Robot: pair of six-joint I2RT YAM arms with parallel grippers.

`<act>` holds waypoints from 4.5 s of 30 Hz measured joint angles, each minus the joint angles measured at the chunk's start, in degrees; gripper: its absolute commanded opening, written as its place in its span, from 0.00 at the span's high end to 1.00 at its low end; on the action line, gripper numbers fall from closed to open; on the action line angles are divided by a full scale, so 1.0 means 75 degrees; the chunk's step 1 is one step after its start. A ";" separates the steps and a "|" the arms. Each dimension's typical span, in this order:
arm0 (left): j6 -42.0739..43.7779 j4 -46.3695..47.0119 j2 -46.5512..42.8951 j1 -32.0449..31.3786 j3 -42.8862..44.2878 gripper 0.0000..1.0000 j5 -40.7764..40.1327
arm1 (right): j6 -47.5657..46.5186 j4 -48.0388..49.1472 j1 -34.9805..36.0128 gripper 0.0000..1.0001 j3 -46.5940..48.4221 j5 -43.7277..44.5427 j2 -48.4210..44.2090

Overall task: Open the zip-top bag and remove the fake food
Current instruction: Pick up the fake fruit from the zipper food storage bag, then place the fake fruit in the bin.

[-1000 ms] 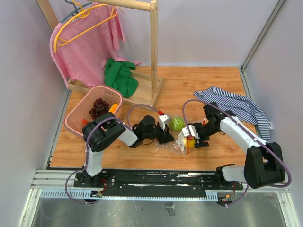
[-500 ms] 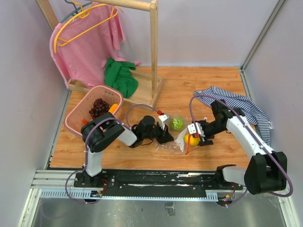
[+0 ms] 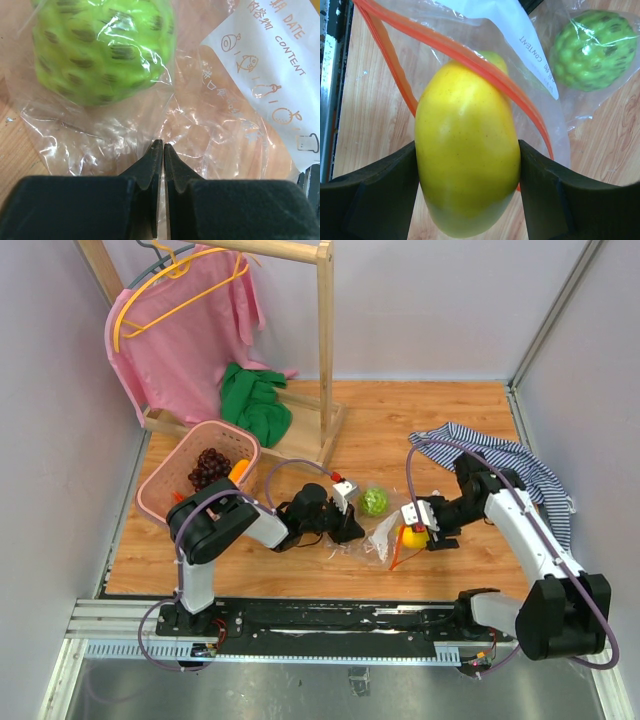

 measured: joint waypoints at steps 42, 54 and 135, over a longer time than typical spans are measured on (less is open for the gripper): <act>-0.1174 -0.2037 -0.5607 0.0017 -0.0370 0.39 -0.0831 | 0.0784 -0.1754 -0.1294 0.85 0.1580 -0.1215 -0.0927; -0.3453 -0.1131 -0.6983 0.0187 -0.1099 0.07 -0.0997 | 0.2696 -0.1588 -0.1294 0.86 0.2474 -0.2567 -0.1090; -0.6694 -0.2226 -0.3832 -0.2229 0.1743 0.99 -0.4794 | 0.6502 0.0761 0.1049 0.07 0.2690 -0.2710 -0.0886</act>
